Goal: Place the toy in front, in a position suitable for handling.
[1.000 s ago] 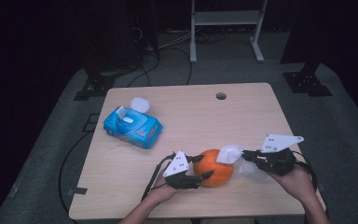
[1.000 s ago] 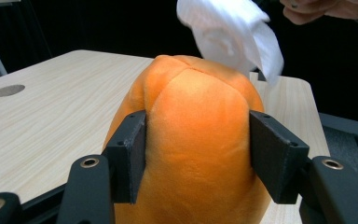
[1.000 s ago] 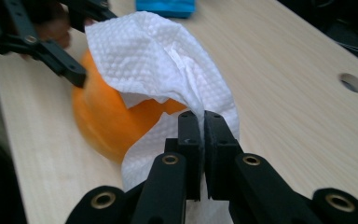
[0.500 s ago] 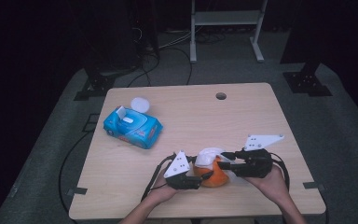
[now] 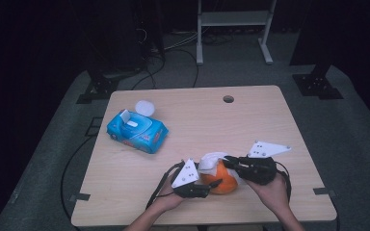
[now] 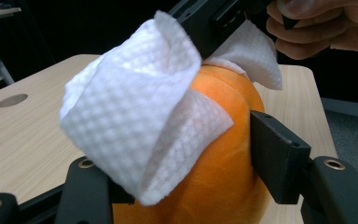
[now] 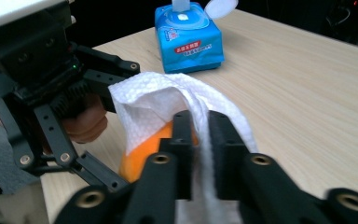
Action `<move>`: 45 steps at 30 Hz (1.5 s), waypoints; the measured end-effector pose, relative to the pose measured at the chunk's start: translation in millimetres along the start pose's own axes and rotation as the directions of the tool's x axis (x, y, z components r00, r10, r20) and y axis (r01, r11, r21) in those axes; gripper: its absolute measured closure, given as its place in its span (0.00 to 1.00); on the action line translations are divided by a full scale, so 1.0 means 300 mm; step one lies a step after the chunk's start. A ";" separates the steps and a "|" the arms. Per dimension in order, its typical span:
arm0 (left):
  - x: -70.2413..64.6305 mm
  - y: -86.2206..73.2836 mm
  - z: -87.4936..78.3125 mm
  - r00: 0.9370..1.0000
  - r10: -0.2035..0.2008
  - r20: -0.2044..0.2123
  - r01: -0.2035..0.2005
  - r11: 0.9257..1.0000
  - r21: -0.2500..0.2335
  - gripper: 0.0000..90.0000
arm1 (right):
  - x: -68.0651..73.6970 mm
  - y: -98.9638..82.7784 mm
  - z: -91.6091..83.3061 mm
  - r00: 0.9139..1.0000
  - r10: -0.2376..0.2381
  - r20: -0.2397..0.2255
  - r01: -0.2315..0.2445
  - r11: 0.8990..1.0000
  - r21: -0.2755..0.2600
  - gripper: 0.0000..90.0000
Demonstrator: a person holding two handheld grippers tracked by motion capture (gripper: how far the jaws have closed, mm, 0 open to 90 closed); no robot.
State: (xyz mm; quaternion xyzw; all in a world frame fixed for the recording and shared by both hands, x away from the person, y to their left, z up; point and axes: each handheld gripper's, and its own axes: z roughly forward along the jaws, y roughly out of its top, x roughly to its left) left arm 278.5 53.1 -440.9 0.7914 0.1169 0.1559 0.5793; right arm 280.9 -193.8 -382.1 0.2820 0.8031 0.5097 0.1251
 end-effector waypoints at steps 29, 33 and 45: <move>0.003 0.022 -0.015 0.998 -0.045 -0.037 0.044 0.998 -0.034 0.49 | -0.025 -0.003 -0.053 0.998 -0.011 -0.068 0.008 0.999 -0.051 0.96; 0.009 0.022 -0.024 0.998 -0.047 -0.042 0.045 0.998 -0.034 0.50 | -0.044 -0.016 -0.046 0.998 -0.012 -0.064 0.010 1.000 -0.027 0.96; 0.037 0.025 -0.061 0.996 -0.052 -0.070 0.048 0.998 -0.051 0.50 | -0.132 -0.043 -0.128 0.999 -0.040 -0.007 0.040 0.998 0.054 0.96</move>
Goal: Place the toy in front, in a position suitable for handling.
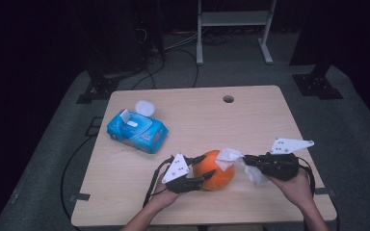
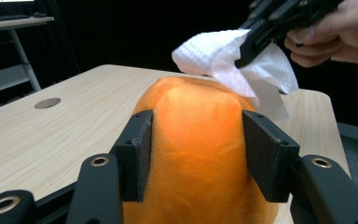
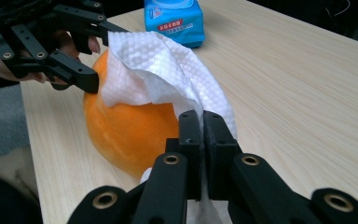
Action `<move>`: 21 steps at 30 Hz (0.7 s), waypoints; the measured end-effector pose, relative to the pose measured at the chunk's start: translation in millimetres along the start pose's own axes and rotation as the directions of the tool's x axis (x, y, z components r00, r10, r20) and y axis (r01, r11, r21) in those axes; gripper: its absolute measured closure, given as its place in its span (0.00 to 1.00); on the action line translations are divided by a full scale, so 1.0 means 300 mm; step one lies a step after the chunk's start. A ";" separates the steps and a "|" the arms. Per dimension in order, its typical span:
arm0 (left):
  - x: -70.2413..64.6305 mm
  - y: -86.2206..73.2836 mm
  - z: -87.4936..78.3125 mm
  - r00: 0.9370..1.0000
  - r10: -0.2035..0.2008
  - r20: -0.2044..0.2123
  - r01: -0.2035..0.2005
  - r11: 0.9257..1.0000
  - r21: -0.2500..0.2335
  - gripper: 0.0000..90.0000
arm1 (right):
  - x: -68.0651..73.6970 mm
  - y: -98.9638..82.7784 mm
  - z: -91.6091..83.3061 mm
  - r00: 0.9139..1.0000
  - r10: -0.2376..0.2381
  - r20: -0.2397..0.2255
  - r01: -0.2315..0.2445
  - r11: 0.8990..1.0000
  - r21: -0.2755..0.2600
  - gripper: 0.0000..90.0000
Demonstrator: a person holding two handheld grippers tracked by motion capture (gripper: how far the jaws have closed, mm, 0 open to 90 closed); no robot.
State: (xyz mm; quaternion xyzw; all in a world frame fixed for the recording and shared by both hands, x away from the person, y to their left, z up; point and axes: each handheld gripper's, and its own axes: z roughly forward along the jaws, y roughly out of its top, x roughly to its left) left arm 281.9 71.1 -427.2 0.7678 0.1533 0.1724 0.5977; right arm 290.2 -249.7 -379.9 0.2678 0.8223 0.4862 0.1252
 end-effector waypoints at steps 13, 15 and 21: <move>-0.066 0.013 0.033 0.993 0.111 0.032 -0.112 0.993 0.021 0.49 | 0.114 0.095 0.056 0.991 0.005 -0.131 -0.005 1.000 -0.001 0.66; -0.067 0.012 0.035 0.993 0.115 0.033 -0.116 0.993 0.023 0.49 | 0.122 0.092 0.076 0.986 0.050 -0.157 -0.053 0.999 -0.012 0.61; -0.069 0.003 0.039 0.993 0.114 0.032 -0.115 0.993 0.032 0.49 | 0.158 0.069 0.141 0.995 0.074 -0.066 -0.075 0.997 -0.019 0.67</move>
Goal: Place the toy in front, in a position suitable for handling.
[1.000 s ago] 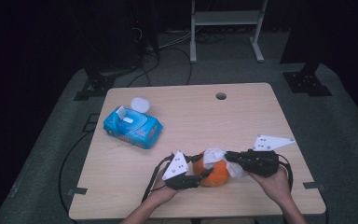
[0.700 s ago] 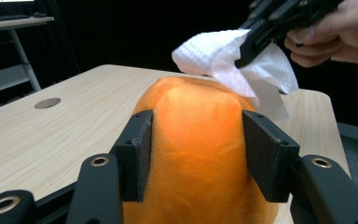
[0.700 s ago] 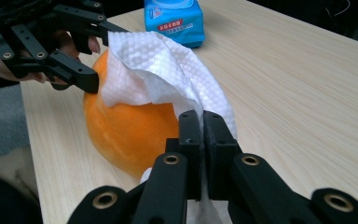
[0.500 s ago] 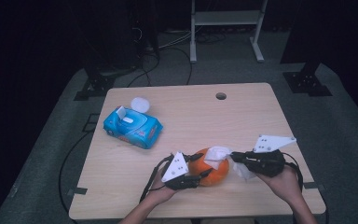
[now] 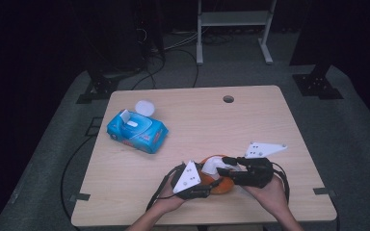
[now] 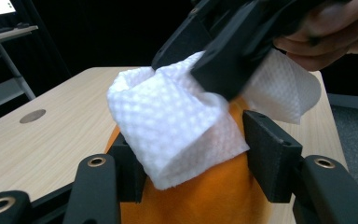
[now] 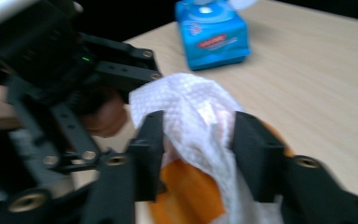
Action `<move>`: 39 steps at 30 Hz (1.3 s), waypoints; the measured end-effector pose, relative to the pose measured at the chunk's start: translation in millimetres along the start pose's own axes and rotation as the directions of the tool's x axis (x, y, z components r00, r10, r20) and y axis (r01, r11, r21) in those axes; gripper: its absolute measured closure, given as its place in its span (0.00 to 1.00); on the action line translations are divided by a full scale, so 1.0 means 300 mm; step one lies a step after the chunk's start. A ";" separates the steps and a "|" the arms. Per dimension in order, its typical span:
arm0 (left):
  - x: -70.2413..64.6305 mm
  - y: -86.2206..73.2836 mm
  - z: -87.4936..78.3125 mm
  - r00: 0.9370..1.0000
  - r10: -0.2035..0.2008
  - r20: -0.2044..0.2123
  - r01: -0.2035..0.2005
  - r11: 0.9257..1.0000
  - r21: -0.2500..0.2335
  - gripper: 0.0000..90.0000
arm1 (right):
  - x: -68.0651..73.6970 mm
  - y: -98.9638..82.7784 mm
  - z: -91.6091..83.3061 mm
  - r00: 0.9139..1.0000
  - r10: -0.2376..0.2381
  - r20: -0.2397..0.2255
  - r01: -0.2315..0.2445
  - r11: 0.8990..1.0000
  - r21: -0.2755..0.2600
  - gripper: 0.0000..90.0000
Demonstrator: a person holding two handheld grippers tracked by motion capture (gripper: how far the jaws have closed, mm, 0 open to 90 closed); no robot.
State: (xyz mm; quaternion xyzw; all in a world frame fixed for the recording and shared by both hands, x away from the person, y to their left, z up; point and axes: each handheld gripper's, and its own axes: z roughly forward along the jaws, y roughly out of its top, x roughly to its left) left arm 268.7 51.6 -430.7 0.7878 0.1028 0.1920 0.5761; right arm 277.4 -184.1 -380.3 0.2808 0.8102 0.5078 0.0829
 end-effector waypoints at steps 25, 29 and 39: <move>0.029 -0.019 0.008 0.996 -0.082 0.019 0.082 0.996 -0.023 0.48 | -0.055 -0.032 -0.063 0.996 -0.070 0.061 0.070 0.998 -0.002 0.95; 0.023 -0.018 0.013 0.996 -0.083 0.020 0.083 0.996 -0.029 0.48 | -0.010 -0.001 -0.042 0.993 -0.122 0.006 0.122 0.992 -0.018 0.94; 0.071 -0.049 0.025 0.984 -0.178 0.027 0.179 0.983 -0.026 0.10 | -0.068 -0.045 -0.039 0.996 -0.074 -0.051 0.076 0.997 0.029 0.94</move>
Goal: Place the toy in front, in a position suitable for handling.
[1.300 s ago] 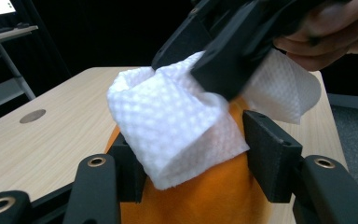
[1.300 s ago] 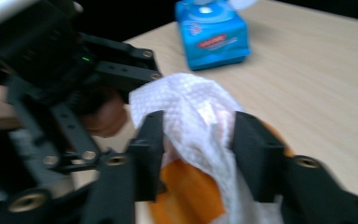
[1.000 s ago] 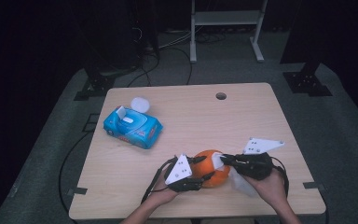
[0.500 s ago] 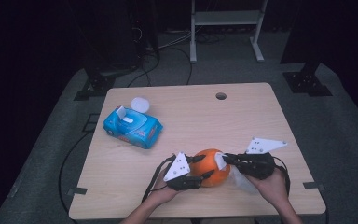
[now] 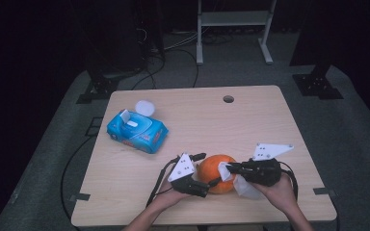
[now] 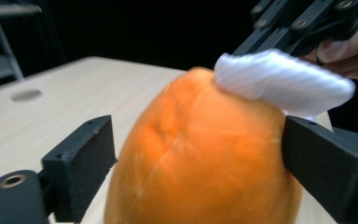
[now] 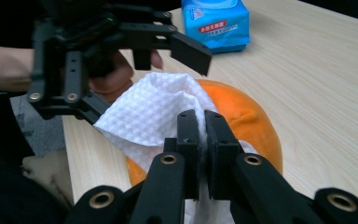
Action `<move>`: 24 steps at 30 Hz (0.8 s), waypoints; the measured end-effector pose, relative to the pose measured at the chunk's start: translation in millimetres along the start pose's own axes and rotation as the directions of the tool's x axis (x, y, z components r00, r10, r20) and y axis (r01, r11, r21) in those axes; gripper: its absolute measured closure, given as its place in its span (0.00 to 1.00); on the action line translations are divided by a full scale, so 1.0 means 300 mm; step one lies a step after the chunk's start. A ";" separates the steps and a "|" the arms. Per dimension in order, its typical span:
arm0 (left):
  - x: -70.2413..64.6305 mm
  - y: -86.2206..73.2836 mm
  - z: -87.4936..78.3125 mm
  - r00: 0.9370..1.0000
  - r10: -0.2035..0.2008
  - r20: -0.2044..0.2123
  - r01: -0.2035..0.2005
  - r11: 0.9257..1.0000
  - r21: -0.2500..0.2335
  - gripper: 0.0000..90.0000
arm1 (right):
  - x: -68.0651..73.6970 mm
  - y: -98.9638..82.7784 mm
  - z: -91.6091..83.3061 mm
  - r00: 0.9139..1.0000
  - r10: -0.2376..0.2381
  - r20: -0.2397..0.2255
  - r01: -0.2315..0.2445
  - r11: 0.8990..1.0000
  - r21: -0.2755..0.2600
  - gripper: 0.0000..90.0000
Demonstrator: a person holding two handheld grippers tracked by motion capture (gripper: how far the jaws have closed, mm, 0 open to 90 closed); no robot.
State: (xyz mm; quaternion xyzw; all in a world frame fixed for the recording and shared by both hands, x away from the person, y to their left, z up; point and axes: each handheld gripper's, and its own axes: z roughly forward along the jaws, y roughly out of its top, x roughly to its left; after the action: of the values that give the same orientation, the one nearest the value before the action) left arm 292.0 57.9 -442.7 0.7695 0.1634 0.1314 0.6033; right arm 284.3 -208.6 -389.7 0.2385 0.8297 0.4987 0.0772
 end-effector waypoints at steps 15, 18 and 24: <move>-0.027 0.030 -0.017 0.995 0.098 -0.031 -0.097 0.995 0.040 0.52 | 0.010 0.031 -0.062 0.997 0.004 0.081 0.003 0.996 -0.094 0.95; -0.039 0.046 -0.023 0.991 0.129 -0.039 -0.126 0.990 0.060 0.53 | 0.043 0.059 -0.050 0.996 -0.035 0.086 0.044 0.994 -0.103 0.94; -0.029 0.020 -0.014 0.993 0.114 -0.017 -0.113 0.992 0.062 0.40 | -0.019 -0.013 -0.001 0.997 0.032 0.068 -0.031 0.999 -0.029 0.94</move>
State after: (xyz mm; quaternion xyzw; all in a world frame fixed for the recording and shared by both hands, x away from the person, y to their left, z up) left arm 282.8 56.8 -436.1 0.7940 0.1297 0.1685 0.5695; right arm 287.8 -213.1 -393.6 0.2674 0.8157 0.5030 0.1009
